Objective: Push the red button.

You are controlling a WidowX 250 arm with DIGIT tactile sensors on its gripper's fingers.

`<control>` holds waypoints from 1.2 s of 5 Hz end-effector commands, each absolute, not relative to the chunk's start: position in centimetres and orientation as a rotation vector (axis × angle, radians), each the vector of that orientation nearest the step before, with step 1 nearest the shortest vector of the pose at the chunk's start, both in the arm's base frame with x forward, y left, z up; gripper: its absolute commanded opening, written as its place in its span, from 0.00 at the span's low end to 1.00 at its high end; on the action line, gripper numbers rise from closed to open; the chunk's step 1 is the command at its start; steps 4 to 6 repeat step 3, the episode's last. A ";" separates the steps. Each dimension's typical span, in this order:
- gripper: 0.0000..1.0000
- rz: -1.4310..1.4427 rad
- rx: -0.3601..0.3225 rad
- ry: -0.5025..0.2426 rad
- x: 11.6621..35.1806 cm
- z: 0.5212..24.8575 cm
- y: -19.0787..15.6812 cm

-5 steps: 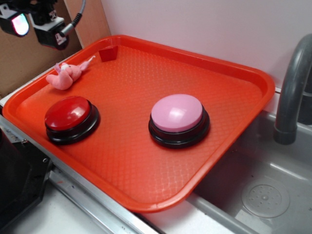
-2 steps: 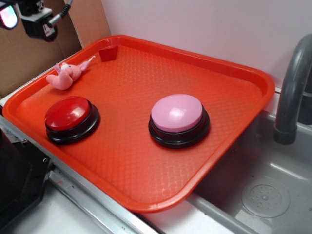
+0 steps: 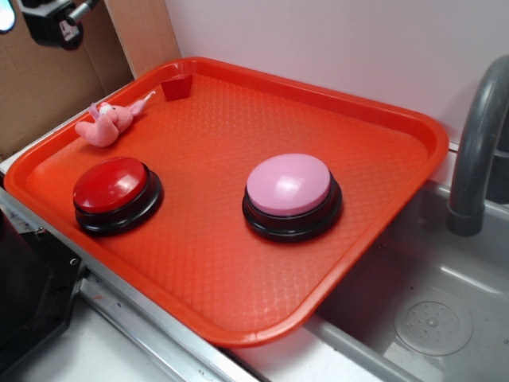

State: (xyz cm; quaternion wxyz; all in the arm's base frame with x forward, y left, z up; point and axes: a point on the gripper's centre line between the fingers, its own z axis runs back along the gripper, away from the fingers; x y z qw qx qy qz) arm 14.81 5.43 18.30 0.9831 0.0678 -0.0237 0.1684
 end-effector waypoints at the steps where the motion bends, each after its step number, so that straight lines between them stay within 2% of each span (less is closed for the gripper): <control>1: 1.00 0.405 0.144 -0.082 15.9 19.6 6.8; 6: 1.00 0.449 0.156 -0.059 16.1 19.3 7.7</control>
